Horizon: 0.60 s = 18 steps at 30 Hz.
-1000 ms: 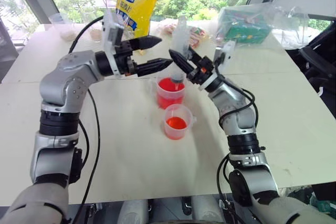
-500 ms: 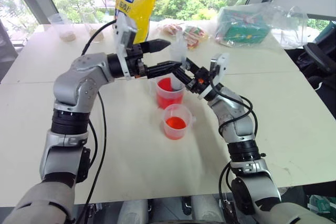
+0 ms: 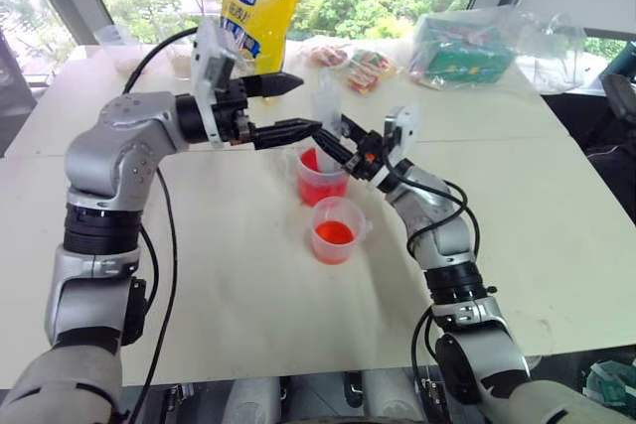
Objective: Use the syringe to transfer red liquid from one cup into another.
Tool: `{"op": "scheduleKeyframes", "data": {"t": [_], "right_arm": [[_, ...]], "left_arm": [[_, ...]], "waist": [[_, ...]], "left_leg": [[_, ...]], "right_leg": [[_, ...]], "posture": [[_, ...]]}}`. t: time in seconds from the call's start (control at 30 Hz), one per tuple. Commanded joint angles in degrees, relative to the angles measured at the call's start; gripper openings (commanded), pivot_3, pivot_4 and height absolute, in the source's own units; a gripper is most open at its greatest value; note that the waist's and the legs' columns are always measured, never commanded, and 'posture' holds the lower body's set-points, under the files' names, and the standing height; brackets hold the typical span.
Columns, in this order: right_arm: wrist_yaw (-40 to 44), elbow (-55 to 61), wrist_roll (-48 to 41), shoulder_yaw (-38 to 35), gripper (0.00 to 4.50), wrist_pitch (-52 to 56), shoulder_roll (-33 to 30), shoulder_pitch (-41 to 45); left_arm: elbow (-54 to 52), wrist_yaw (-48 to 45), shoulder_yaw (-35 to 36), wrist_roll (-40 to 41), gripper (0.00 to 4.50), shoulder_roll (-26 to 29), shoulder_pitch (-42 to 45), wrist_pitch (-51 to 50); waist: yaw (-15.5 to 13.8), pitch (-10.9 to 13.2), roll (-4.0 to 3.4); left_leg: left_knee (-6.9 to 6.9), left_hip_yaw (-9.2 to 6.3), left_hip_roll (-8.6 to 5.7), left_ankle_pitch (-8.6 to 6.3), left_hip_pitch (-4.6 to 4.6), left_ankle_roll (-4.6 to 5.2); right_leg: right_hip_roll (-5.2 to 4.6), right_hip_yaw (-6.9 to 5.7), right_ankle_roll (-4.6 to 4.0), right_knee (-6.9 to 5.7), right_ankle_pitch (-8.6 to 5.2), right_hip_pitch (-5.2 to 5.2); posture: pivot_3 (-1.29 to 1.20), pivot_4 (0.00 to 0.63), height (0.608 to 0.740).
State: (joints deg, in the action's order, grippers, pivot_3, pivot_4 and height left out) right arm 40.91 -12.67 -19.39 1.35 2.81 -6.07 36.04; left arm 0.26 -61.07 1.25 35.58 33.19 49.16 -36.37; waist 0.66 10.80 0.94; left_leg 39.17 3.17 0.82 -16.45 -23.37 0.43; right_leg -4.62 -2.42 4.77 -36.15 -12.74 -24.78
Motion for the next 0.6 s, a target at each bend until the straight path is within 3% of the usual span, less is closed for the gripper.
{"op": "scheduleKeyframes", "data": {"t": [0.03, 0.6], "right_arm": [[0.16, 0.29, -0.38, -0.72, 1.40, -1.53, -0.08, 1.14], [-0.01, 2.12, -0.05, 0.23, 1.40, -1.17, -0.16, 0.54]], "left_arm": [[-2.61, 1.00, 1.34, 2.18, 4.50, -1.53, 0.95, -0.94], [4.40, 2.01, -1.70, -3.15, 4.50, -6.83, 3.57, 3.21]], "waist": [[0.02, 0.00, 0.00], [0.30, 0.00, 0.00]], "left_leg": [[0.00, 0.00, 0.00, 0.00, 0.00, 0.00], [0.00, 0.00, 0.01, 0.01, 0.03, -0.01]], "right_leg": [[0.00, 0.00, 0.00, 0.00, 0.00, 0.01], [0.03, 0.00, 0.00, -0.02, 0.00, 0.00]], "posture": [[0.00, 0.150, 0.740], [0.00, 0.150, 0.740]]}}
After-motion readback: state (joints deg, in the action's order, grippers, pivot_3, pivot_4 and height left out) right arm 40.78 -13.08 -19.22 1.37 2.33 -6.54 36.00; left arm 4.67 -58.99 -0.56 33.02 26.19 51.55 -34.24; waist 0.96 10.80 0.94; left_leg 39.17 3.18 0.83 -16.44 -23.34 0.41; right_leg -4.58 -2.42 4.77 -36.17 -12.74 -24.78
